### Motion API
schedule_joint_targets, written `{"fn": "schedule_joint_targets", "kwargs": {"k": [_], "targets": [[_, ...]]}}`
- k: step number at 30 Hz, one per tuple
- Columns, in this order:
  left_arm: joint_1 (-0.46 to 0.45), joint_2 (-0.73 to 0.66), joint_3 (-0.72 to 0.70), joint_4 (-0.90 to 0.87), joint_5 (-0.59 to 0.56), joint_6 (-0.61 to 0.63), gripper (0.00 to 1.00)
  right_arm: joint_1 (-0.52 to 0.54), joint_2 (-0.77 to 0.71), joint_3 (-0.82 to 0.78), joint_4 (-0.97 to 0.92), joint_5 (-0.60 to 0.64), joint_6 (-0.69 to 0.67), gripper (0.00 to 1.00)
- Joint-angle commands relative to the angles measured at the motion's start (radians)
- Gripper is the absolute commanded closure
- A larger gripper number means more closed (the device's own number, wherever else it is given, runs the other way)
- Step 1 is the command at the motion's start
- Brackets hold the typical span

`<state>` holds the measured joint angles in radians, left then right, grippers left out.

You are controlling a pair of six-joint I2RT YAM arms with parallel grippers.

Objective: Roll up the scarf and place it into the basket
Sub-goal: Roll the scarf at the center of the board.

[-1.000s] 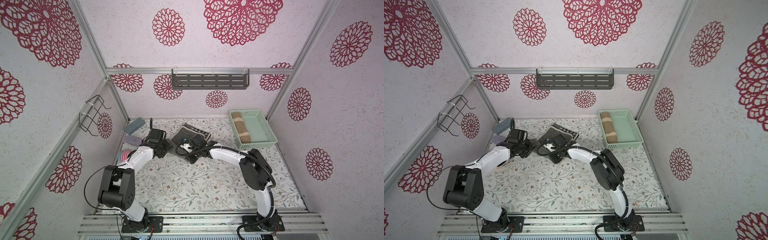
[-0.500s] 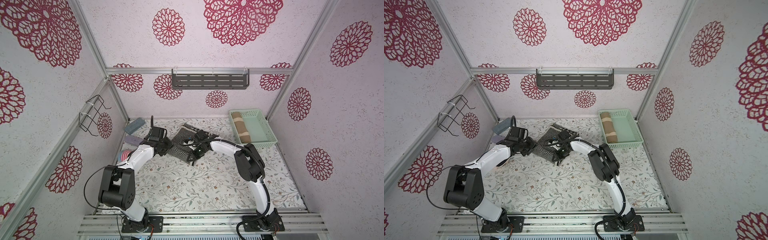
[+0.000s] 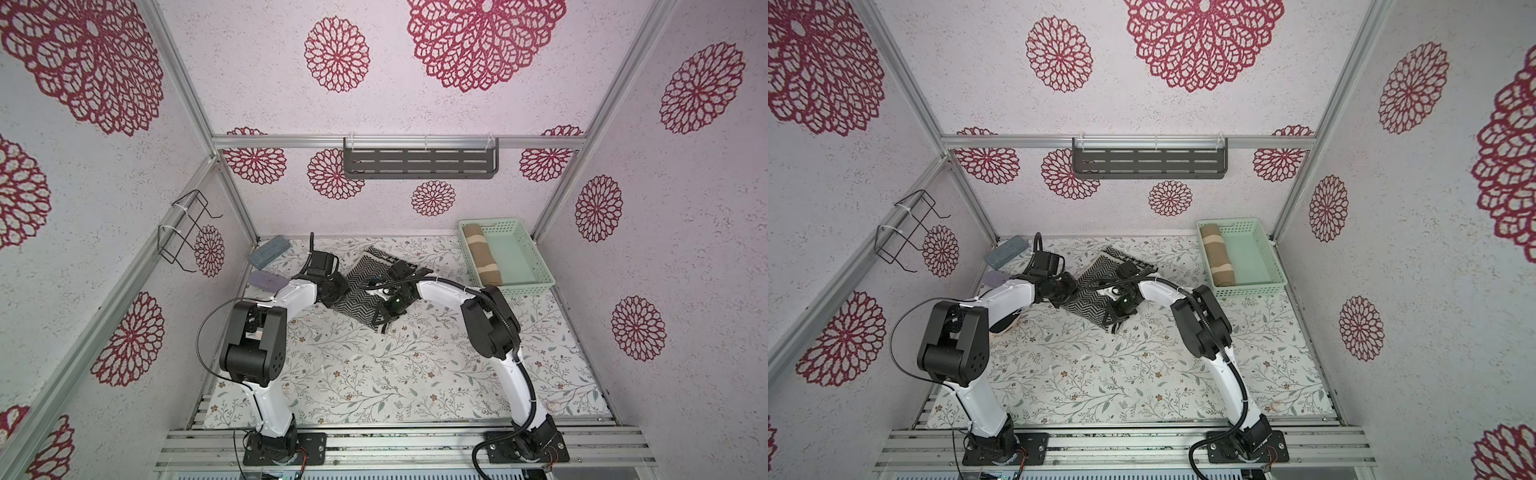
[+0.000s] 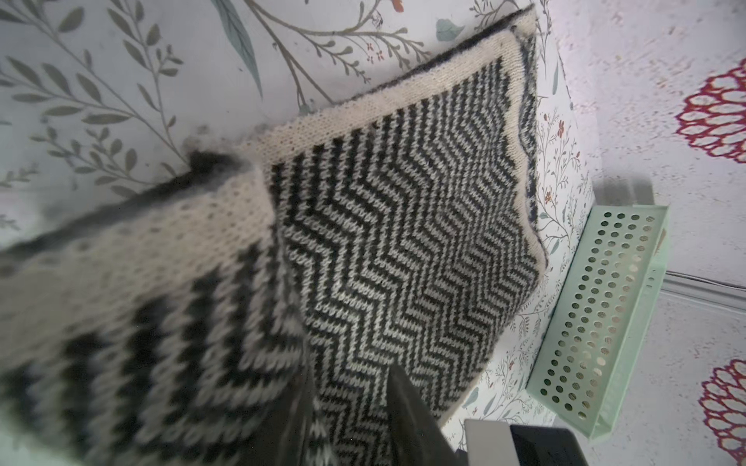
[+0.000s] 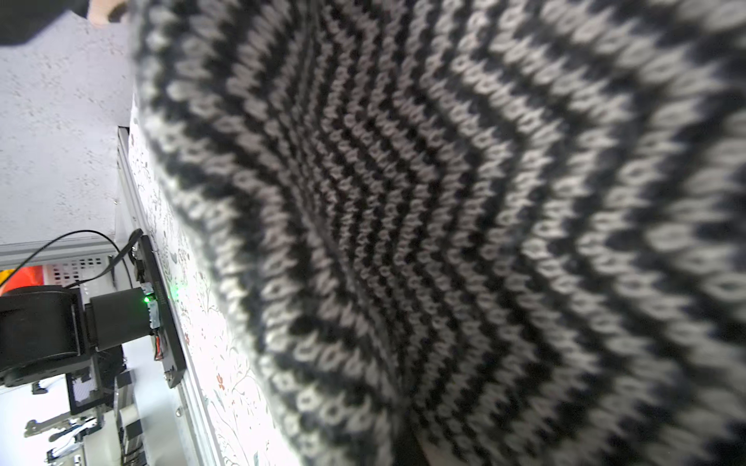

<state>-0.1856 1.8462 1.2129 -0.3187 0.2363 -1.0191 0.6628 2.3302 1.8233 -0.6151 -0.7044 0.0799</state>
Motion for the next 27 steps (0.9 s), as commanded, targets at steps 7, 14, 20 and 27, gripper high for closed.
{"fn": "schedule_joint_targets", "kwargs": {"k": [7, 14, 20, 27], "targets": [[-0.014, -0.154, 0.027, -0.042, 0.012, 0.061, 0.62, -0.035, 0.035, 0.03, 0.003, -0.074, 0.08, 0.91], [-0.071, -0.157, -0.052, -0.05, 0.055, 0.07, 0.62, -0.038, 0.038, 0.031, -0.004, -0.084, 0.088, 0.9], [-0.091, -0.133, -0.073, -0.04, 0.062, 0.07, 0.63, -0.038, 0.039, 0.03, -0.012, -0.08, 0.092, 0.9], [-0.091, -0.157, -0.094, -0.046, 0.071, 0.071, 0.64, -0.039, 0.039, 0.031, -0.019, -0.059, 0.095, 0.9]]}}
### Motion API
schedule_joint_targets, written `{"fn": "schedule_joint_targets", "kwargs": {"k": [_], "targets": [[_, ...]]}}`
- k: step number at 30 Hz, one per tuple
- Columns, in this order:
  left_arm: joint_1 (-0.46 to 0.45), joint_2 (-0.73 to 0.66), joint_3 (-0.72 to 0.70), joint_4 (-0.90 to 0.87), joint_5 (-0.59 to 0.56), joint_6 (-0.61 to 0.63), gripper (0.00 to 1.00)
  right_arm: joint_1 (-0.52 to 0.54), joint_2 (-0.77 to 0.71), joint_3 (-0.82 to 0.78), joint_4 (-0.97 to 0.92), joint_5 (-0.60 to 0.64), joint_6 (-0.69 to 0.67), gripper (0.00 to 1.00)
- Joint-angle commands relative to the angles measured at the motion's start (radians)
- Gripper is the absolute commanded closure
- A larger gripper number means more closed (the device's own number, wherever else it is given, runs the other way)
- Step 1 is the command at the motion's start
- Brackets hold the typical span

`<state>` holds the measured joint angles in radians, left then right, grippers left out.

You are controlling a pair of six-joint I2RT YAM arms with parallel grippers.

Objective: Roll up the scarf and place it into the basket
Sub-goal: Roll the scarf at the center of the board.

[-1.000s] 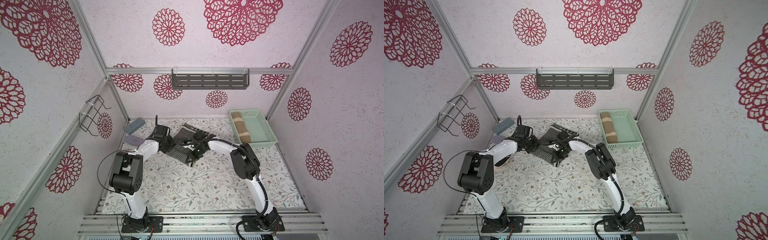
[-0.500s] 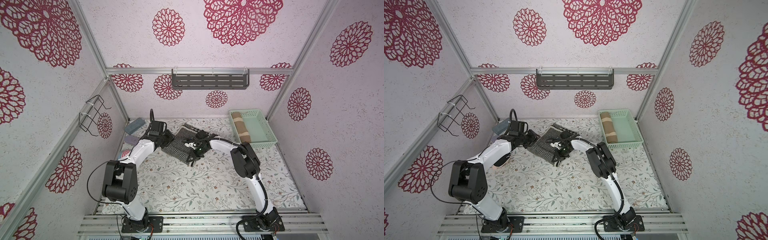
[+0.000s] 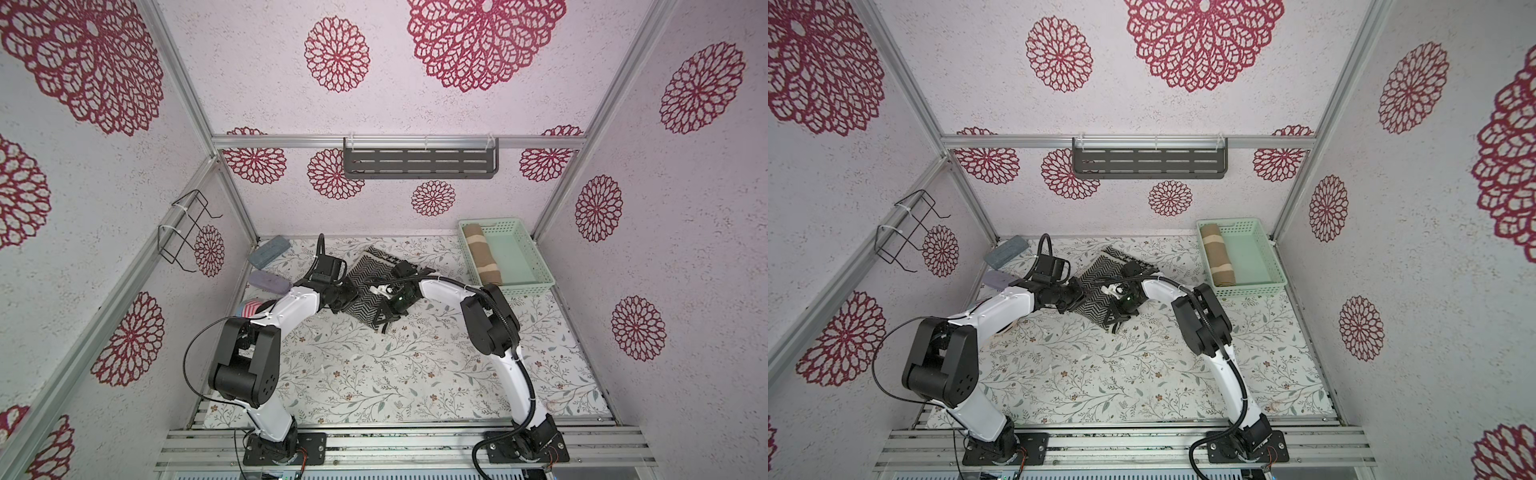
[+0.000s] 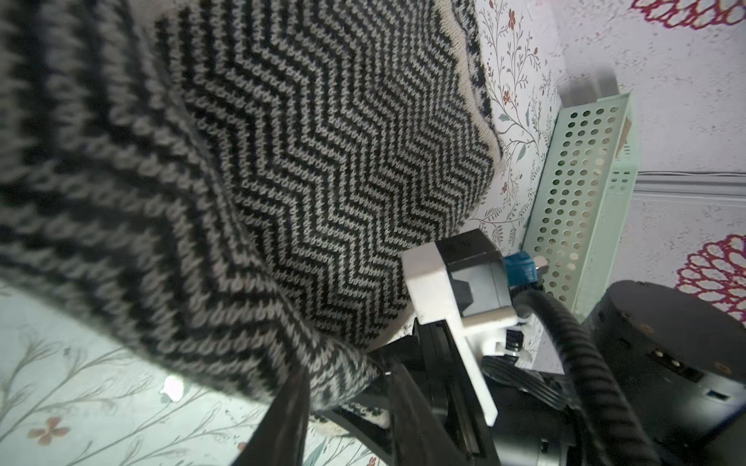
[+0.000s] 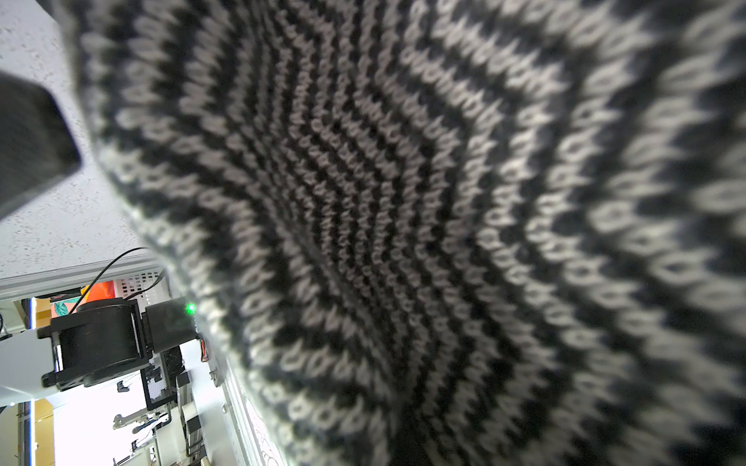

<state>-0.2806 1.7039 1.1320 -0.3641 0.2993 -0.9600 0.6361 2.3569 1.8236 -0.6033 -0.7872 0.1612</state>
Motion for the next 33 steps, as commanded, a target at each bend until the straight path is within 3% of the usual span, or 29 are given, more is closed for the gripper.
{"fn": "schedule_joint_targets", "kwargs": {"k": [1, 11, 22, 28, 33], "targets": [[0.004, -0.019, -0.019, -0.001, 0.008, 0.014, 0.63, -0.012, 0.013, 0.031, -0.03, 0.024, 0.015, 0.9], [0.049, 0.039, -0.029, 0.043, -0.034, 0.014, 0.64, -0.012, 0.022, 0.039, -0.043, 0.031, 0.012, 0.89], [0.123, 0.218, 0.068, 0.087, -0.05, 0.005, 0.65, -0.01, 0.011, 0.036, -0.039, 0.032, 0.022, 0.86], [0.152, 0.32, 0.099, 0.093, -0.056, -0.015, 0.65, -0.01, -0.023, 0.027, -0.05, 0.08, 0.025, 0.68], [0.155, 0.361, 0.125, 0.099, -0.04, -0.028, 0.65, -0.009, -0.124, -0.044, -0.043, 0.197, 0.034, 0.53]]}}
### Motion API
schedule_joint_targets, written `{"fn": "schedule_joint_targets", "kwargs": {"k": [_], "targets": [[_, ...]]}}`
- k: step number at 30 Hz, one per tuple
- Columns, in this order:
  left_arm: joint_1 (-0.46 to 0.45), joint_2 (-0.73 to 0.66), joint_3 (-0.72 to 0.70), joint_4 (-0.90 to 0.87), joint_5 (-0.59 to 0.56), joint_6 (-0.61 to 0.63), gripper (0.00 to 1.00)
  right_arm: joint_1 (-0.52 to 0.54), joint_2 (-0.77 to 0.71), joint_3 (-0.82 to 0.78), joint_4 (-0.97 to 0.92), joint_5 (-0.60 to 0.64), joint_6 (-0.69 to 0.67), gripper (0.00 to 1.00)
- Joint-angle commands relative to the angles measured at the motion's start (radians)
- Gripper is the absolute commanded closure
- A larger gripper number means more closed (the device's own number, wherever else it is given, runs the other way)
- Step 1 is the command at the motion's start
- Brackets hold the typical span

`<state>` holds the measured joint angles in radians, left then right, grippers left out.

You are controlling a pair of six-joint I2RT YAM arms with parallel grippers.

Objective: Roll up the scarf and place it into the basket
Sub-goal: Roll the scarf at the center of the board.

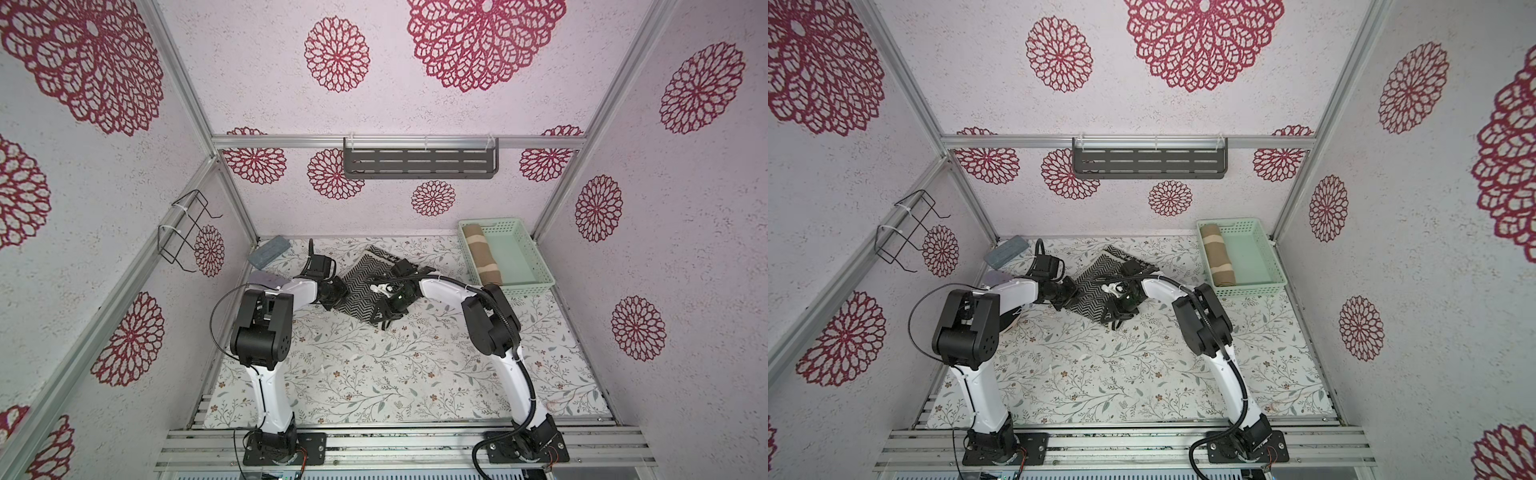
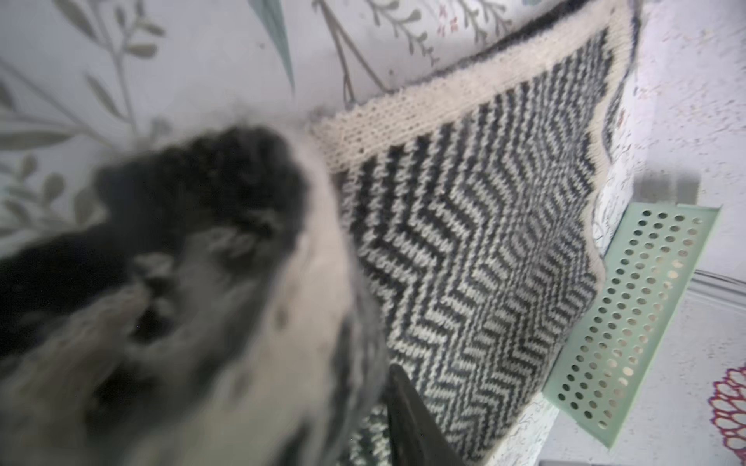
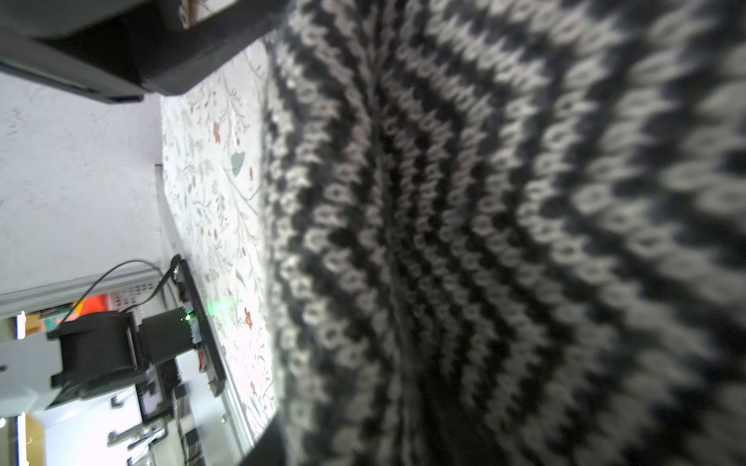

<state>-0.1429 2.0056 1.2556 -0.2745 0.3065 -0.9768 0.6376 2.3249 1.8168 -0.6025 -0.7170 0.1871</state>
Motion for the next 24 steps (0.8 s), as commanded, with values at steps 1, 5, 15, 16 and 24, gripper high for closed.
{"fn": "schedule_joint_targets", "kwargs": {"k": [1, 5, 15, 16, 24], "targets": [[0.017, 0.064, 0.005, 0.008, -0.042, -0.013, 0.65, -0.01, -0.116, -0.055, -0.041, 0.162, 0.013, 0.51], [0.016, 0.064, 0.006, 0.001, -0.029, -0.008, 0.65, 0.0, -0.247, -0.15, -0.014, 0.352, 0.04, 0.46], [0.002, 0.059, 0.029, -0.019, 0.019, 0.007, 0.65, 0.278, -0.308, -0.131, 0.067, 1.029, -0.172, 0.41], [0.001, 0.058, 0.033, -0.023, 0.02, 0.01, 0.65, 0.302, -0.292, -0.122, 0.082, 1.068, -0.204, 0.41], [0.0, 0.045, 0.05, -0.056, 0.033, 0.034, 0.65, 0.417, -0.151, -0.073, 0.231, 1.289, -0.465, 0.36]]}}
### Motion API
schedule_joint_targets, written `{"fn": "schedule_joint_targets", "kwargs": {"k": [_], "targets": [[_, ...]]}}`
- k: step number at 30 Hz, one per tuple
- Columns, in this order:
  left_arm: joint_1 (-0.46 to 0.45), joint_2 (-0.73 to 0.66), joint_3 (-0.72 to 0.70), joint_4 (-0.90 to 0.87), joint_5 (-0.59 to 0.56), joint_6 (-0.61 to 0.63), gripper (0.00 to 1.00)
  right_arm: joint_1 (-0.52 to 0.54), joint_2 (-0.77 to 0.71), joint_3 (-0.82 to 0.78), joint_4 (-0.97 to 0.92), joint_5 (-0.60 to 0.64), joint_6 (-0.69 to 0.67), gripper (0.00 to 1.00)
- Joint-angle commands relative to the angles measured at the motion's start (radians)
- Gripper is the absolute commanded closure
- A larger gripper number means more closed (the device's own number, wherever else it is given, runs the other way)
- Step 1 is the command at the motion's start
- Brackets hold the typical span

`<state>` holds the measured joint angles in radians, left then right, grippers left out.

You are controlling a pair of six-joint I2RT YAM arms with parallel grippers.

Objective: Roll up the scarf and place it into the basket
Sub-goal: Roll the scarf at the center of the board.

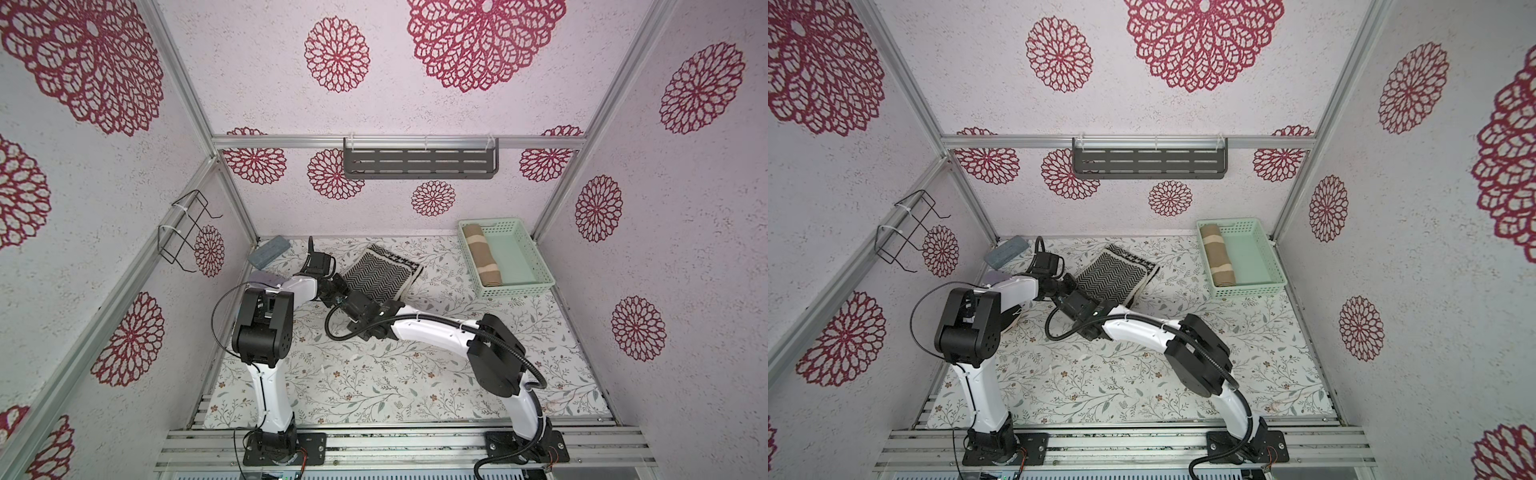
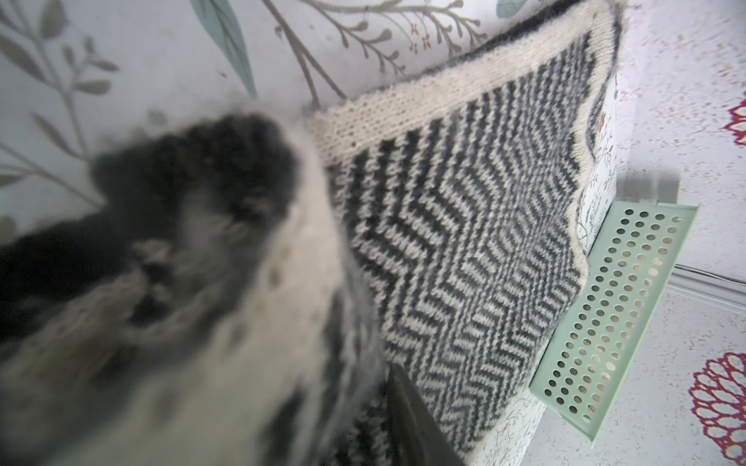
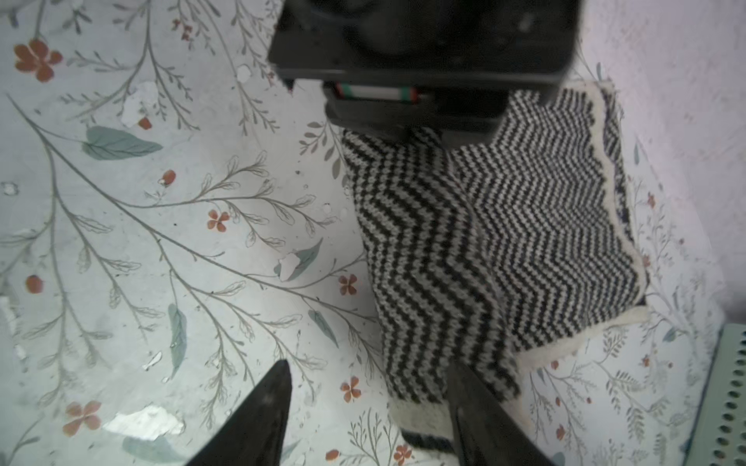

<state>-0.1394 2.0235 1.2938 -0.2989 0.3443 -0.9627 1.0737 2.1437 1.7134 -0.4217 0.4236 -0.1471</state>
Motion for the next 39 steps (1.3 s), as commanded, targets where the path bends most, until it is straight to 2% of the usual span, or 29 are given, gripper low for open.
{"fn": "schedule_joint_targets", "kwargs": {"k": [1, 6, 10, 13, 17, 21, 24, 26, 30, 32, 35, 39], "targets": [[-0.005, 0.025, 0.013, -0.034, -0.002, 0.022, 0.65, -0.02, 0.047, 0.041, 0.054, 0.146, -0.14, 0.35], [-0.004, 0.024, 0.023, -0.048, 0.008, 0.036, 0.65, -0.027, 0.119, 0.063, 0.08, 0.182, -0.211, 0.32], [-0.005, 0.025, 0.05, -0.081, 0.007, 0.058, 0.64, -0.051, 0.139, 0.056, 0.075, 0.163, -0.207, 0.31], [-0.004, 0.026, 0.071, -0.104, 0.014, 0.071, 0.63, -0.074, 0.131, 0.027, 0.069, 0.121, -0.201, 0.31], [-0.005, 0.019, 0.107, -0.128, 0.031, 0.086, 0.55, -0.107, 0.13, -0.007, 0.042, 0.02, -0.181, 0.37], [-0.001, -0.011, 0.144, -0.154, 0.037, 0.096, 0.45, -0.141, 0.139, -0.026, 0.02, -0.048, -0.146, 0.52], [0.01, -0.069, 0.152, -0.174, 0.015, 0.099, 0.39, -0.164, 0.137, -0.029, 0.005, -0.099, -0.1, 0.77], [0.018, -0.131, 0.147, -0.19, -0.011, 0.103, 0.37, -0.174, 0.128, -0.026, -0.015, -0.138, -0.056, 0.86], [0.023, -0.233, 0.103, -0.216, -0.074, 0.113, 0.34, -0.201, 0.111, 0.016, -0.125, -0.342, 0.096, 0.94], [0.023, -0.29, 0.061, -0.22, -0.103, 0.113, 0.33, -0.226, 0.086, 0.021, -0.164, -0.514, 0.197, 0.96], [0.02, -0.364, -0.01, -0.23, -0.145, 0.117, 0.33, -0.264, 0.025, -0.051, -0.104, -0.806, 0.328, 0.96], [0.004, -0.45, -0.116, -0.234, -0.185, 0.107, 0.33, -0.306, -0.008, -0.128, -0.034, -1.04, 0.458, 0.97]]}}
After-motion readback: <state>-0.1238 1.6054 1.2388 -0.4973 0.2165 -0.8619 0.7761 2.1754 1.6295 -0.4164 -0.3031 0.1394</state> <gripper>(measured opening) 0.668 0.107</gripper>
